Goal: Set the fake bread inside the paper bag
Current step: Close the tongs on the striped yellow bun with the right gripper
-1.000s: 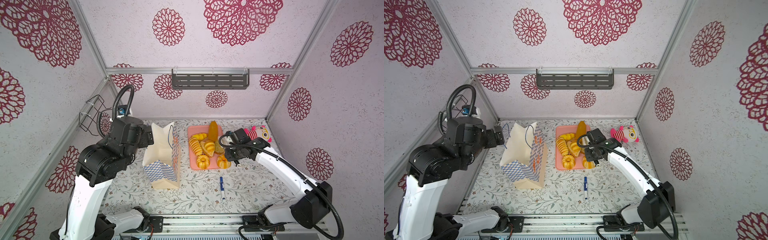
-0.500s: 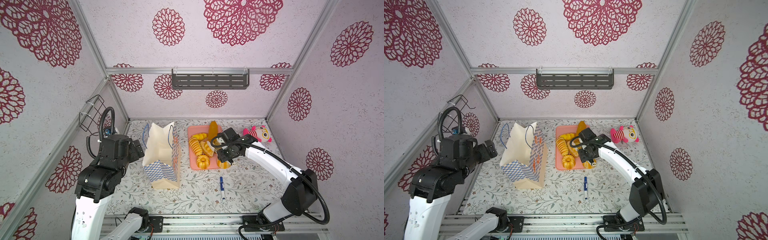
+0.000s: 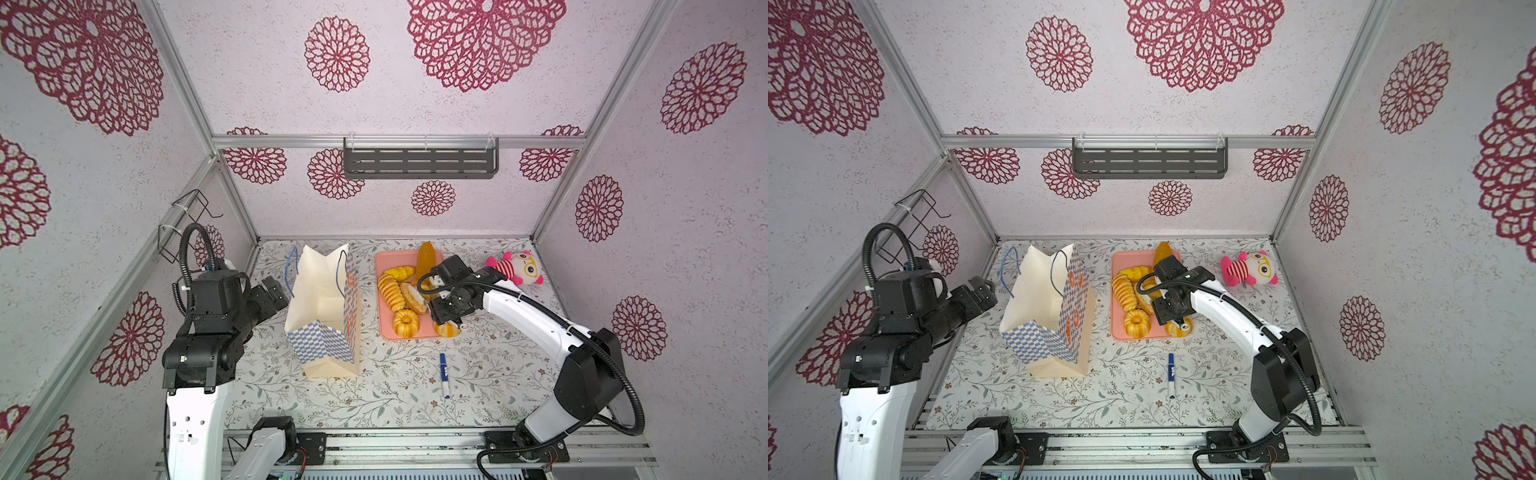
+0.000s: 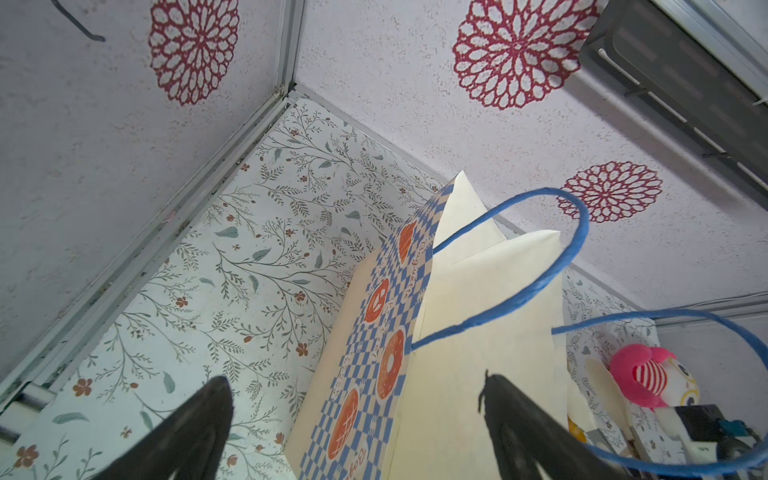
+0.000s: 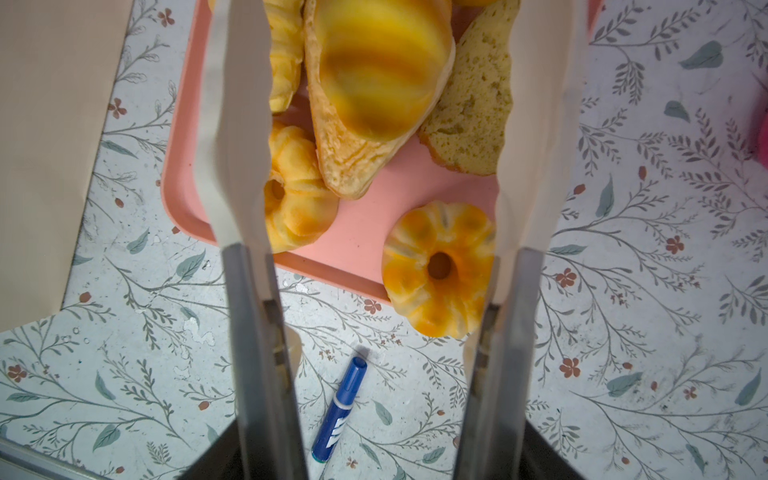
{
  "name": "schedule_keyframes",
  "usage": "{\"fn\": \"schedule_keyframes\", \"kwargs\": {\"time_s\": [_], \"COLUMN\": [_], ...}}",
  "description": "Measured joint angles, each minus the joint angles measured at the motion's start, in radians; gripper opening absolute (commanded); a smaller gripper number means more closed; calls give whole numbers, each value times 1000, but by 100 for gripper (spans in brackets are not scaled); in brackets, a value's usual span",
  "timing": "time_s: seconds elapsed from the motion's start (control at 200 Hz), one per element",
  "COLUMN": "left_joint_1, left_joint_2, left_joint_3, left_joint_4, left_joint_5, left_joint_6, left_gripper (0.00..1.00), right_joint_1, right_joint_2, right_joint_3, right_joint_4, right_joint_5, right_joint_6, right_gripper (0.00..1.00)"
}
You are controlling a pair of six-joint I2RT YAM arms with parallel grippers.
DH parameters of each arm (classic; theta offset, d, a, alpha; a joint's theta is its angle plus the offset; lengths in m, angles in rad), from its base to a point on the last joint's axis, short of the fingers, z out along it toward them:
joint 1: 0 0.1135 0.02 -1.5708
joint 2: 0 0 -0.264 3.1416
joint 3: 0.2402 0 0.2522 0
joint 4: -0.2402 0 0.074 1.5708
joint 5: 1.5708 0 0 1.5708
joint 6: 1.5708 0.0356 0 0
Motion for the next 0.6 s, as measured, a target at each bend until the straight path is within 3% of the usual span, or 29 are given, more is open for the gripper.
{"fn": "schedule_keyframes", "kwargs": {"time_s": [0.33, 0.6], "left_joint_1": [23, 24], "left_joint_2": [-18, -37], "left_joint_3": [-43, -69], "left_joint_4": [26, 28], "left_joint_5": [68, 80], "left_joint_6": [-21, -24], "left_gripper": [97, 97], "right_joint_1": [0, 0], "right_joint_2": [30, 69], "right_joint_3": [0, 23], "right_joint_4": [29, 43], "right_joint_5": [0, -6], "right_joint_6": [1, 1], "right_gripper": [74, 71]}}
